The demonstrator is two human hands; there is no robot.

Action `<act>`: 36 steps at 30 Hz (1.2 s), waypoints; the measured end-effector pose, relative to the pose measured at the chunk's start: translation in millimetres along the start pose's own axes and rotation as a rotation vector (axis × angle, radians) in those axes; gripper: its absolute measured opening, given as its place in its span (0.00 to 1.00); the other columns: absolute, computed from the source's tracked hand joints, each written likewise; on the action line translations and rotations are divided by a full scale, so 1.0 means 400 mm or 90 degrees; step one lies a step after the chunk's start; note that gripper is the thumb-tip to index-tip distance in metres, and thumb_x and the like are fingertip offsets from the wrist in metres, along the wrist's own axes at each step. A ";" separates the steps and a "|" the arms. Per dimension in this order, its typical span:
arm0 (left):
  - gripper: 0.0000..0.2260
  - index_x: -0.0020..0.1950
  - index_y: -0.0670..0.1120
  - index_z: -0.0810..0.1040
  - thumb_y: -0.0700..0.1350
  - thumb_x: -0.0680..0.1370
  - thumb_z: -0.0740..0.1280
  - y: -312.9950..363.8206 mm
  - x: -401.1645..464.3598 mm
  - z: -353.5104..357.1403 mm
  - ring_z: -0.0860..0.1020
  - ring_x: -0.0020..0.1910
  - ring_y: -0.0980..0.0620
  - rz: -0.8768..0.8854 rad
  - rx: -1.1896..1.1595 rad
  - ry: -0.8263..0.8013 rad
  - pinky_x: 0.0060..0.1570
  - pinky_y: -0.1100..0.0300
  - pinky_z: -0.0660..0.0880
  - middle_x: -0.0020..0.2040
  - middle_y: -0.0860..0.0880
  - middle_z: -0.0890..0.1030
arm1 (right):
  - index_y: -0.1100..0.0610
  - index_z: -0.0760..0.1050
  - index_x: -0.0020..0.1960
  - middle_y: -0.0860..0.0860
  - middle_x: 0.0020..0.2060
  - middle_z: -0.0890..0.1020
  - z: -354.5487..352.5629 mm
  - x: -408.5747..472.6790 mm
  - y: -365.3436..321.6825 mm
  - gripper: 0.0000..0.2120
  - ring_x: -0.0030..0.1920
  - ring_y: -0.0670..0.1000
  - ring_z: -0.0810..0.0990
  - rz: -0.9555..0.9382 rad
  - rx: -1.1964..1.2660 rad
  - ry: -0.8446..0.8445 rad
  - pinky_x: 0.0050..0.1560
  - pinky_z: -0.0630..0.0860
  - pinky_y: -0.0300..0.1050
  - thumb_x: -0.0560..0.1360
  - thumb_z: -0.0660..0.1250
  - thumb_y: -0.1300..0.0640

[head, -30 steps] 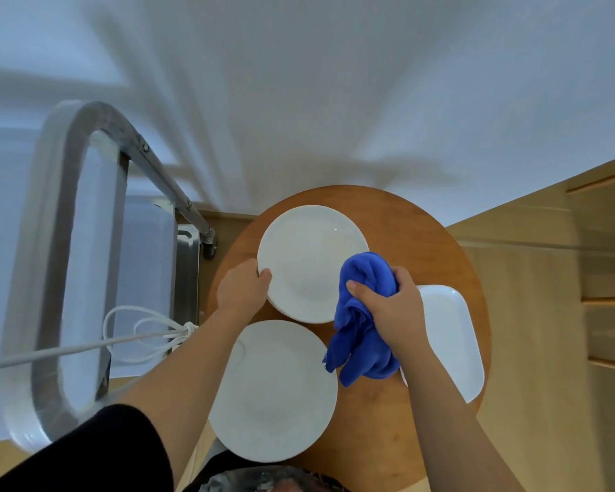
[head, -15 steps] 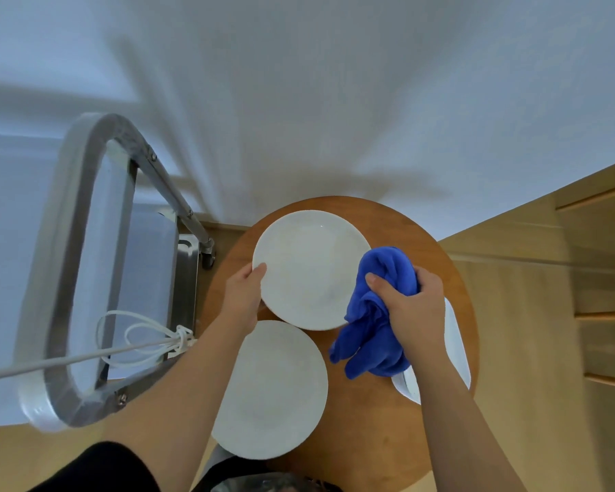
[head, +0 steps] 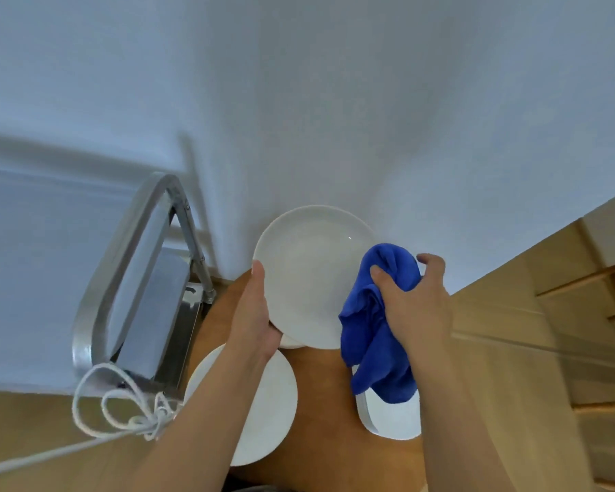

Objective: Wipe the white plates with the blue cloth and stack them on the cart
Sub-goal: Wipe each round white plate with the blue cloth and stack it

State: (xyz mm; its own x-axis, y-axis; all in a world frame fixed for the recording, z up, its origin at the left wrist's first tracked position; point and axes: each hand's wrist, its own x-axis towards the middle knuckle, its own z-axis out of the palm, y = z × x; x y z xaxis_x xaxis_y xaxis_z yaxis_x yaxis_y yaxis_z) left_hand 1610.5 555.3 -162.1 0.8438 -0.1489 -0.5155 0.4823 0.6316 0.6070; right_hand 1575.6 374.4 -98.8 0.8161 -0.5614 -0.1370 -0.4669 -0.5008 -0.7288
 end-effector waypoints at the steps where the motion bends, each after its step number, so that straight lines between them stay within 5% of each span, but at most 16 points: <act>1: 0.15 0.56 0.56 0.76 0.60 0.78 0.56 -0.001 -0.024 0.016 0.84 0.43 0.55 0.016 -0.003 -0.005 0.34 0.58 0.80 0.45 0.54 0.85 | 0.42 0.60 0.54 0.45 0.41 0.77 -0.004 0.001 -0.015 0.19 0.36 0.45 0.76 -0.020 -0.043 0.025 0.32 0.68 0.42 0.71 0.65 0.39; 6: 0.10 0.53 0.60 0.76 0.61 0.78 0.59 0.005 -0.117 0.081 0.83 0.42 0.53 0.087 0.054 0.010 0.32 0.59 0.79 0.45 0.54 0.85 | 0.58 0.69 0.61 0.55 0.54 0.72 -0.002 -0.016 -0.077 0.18 0.52 0.57 0.73 -0.094 -0.241 0.133 0.40 0.66 0.47 0.78 0.60 0.47; 9: 0.10 0.54 0.59 0.77 0.60 0.78 0.59 0.028 -0.155 0.096 0.83 0.45 0.51 0.136 0.106 0.013 0.33 0.59 0.79 0.46 0.53 0.84 | 0.60 0.70 0.63 0.56 0.57 0.72 0.006 -0.032 -0.103 0.18 0.54 0.57 0.72 -0.111 -0.199 0.142 0.40 0.66 0.46 0.78 0.60 0.51; 15: 0.23 0.62 0.49 0.78 0.61 0.73 0.64 0.101 -0.210 0.106 0.79 0.58 0.39 0.170 0.112 -0.058 0.59 0.36 0.73 0.57 0.42 0.82 | 0.55 0.75 0.58 0.52 0.53 0.74 -0.006 -0.045 -0.188 0.15 0.50 0.56 0.76 -0.188 -0.041 0.123 0.43 0.70 0.46 0.77 0.59 0.49; 20: 0.30 0.68 0.46 0.73 0.63 0.72 0.67 0.114 -0.234 0.109 0.74 0.65 0.38 0.121 0.060 -0.130 0.67 0.39 0.65 0.64 0.40 0.77 | 0.53 0.75 0.48 0.50 0.46 0.78 -0.002 -0.091 -0.299 0.14 0.46 0.53 0.78 -0.352 -0.031 0.053 0.41 0.72 0.45 0.74 0.57 0.45; 22: 0.29 0.65 0.46 0.76 0.62 0.71 0.67 0.132 -0.236 0.108 0.76 0.62 0.41 0.156 0.050 -0.112 0.65 0.42 0.69 0.61 0.40 0.79 | 0.48 0.73 0.43 0.48 0.42 0.79 0.017 -0.148 -0.302 0.10 0.44 0.51 0.78 -0.382 0.034 0.002 0.42 0.75 0.46 0.73 0.59 0.44; 25: 0.22 0.56 0.46 0.83 0.60 0.72 0.64 0.148 -0.240 0.097 0.81 0.56 0.46 0.183 0.033 -0.104 0.52 0.54 0.78 0.55 0.42 0.83 | 0.46 0.76 0.49 0.43 0.43 0.76 0.048 -0.226 -0.261 0.08 0.45 0.47 0.76 -0.430 0.056 0.001 0.45 0.74 0.43 0.73 0.64 0.44; 29: 0.24 0.60 0.43 0.80 0.60 0.73 0.64 0.127 -0.248 0.083 0.80 0.55 0.43 0.102 -0.003 -0.117 0.59 0.48 0.74 0.55 0.41 0.82 | 0.47 0.77 0.51 0.42 0.43 0.74 0.046 -0.238 -0.223 0.08 0.45 0.46 0.75 -0.417 0.070 -0.032 0.47 0.75 0.43 0.73 0.66 0.46; 36: 0.25 0.44 0.42 0.85 0.63 0.69 0.65 0.080 -0.234 0.078 0.83 0.43 0.44 0.031 -0.013 -0.157 0.44 0.53 0.80 0.44 0.41 0.84 | 0.47 0.77 0.51 0.44 0.43 0.74 0.010 -0.246 -0.168 0.08 0.44 0.47 0.76 -0.389 -0.025 -0.094 0.47 0.74 0.41 0.76 0.63 0.47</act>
State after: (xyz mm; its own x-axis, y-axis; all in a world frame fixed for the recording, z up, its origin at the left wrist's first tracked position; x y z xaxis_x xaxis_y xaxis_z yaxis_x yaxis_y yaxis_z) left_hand 1554.3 565.7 -75.2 0.8988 -0.2978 -0.3216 0.4374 0.6573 0.6137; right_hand 1527.9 466.0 -39.2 0.9766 -0.0705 0.2033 0.0890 -0.7280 -0.6798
